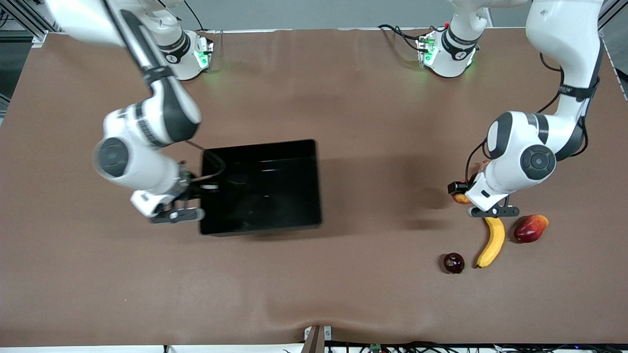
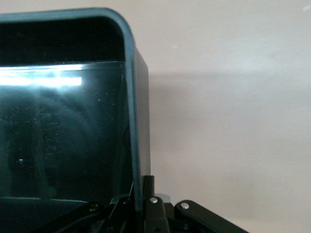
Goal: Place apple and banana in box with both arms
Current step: 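Carry the apple with the left gripper while the right gripper drags the box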
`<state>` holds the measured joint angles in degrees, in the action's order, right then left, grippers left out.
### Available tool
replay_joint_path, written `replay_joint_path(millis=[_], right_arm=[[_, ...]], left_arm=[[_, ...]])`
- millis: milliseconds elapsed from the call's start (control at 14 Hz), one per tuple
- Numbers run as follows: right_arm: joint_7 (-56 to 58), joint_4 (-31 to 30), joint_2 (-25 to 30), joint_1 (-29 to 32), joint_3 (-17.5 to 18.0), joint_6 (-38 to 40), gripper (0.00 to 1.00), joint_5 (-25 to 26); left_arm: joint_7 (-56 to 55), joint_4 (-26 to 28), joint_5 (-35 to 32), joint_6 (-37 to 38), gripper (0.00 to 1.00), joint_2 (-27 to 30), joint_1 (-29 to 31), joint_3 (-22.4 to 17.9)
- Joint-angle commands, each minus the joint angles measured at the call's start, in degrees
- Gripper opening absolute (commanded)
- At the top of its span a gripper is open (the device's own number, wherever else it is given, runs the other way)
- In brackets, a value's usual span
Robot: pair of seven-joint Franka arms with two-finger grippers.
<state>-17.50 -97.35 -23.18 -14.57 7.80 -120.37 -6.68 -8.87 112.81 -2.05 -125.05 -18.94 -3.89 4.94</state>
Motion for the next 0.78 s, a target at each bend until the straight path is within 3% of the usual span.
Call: replay_joint_path(millis=[0,214,712], right_arm=[[-9.01,-0.47,-1.15,-5.19,-0.41,-4.33,0.0,-0.18],[-14.13,-0.47,-3.96,-10.29,-0.59,-8.11,0.0,-0.09],[-20.9,0.05,-10.38,-15.93,-0.77,-14.36,0.0,0.18]], left_arm=[[0.61,0.57,0.65,4.36,0.04,3.81,-0.07,1.12],[-0.61,0.57,0.74,7.97,0.05,7.07,-0.07,3.58],[-6.75,0.22,1.26,12.02,0.05,12.0,0.02,9.37]])
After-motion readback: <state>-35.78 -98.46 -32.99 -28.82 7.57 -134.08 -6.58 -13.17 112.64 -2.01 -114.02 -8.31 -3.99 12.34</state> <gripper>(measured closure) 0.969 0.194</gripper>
